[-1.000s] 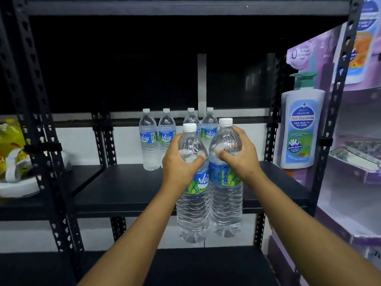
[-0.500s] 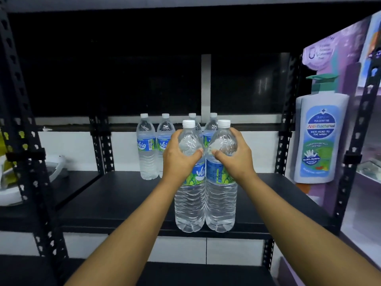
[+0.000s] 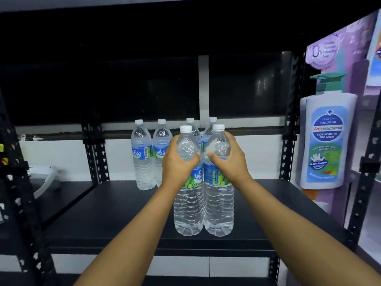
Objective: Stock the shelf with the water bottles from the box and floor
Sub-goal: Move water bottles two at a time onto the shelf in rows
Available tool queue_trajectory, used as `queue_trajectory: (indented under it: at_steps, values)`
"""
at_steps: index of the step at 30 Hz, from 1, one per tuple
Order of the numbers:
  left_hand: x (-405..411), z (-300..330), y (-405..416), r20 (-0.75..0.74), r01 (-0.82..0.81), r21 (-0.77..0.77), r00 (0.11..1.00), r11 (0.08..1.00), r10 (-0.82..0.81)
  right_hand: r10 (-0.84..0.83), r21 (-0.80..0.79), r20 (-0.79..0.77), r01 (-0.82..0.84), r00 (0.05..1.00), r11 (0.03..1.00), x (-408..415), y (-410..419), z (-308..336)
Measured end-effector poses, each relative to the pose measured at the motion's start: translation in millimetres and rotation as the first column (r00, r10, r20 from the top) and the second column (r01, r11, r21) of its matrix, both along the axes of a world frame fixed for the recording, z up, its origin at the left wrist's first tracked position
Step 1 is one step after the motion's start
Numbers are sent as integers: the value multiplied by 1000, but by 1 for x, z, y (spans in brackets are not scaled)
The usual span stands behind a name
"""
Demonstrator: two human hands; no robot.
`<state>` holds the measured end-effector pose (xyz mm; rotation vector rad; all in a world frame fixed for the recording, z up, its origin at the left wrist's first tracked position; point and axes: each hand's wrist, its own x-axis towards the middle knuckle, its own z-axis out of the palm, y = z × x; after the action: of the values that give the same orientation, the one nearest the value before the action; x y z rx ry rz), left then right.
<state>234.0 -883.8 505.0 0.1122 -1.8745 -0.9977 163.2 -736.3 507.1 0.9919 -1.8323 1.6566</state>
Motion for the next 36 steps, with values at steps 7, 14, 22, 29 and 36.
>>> queue_trajectory:
  at_steps: [7, 14, 22, 29, 36]
  values:
    - [-4, -5, -5, 11, 22, -31, 1000, 999, -22, 29, 32, 16, -29, 999, 999, 0, 0, -3]
    - [-1, -7, -7, 28, 66, -32, 998, 997, -65, 37, 52, 11, -37, 999, 998, 7, 5, -2]
    - [13, 0, -15, 153, 213, -51, 967, 976, -204, 49, 121, 71, -58, 996, 991, 15, 14, 0]
    - [28, -25, -11, 223, 257, -6, 942, 967, -249, 47, 189, 138, -73, 989, 979, 27, 25, -26]
    - [43, -70, -5, 251, 249, 116, 929, 962, -271, 5, 181, 218, -46, 976, 982, 41, 30, -80]
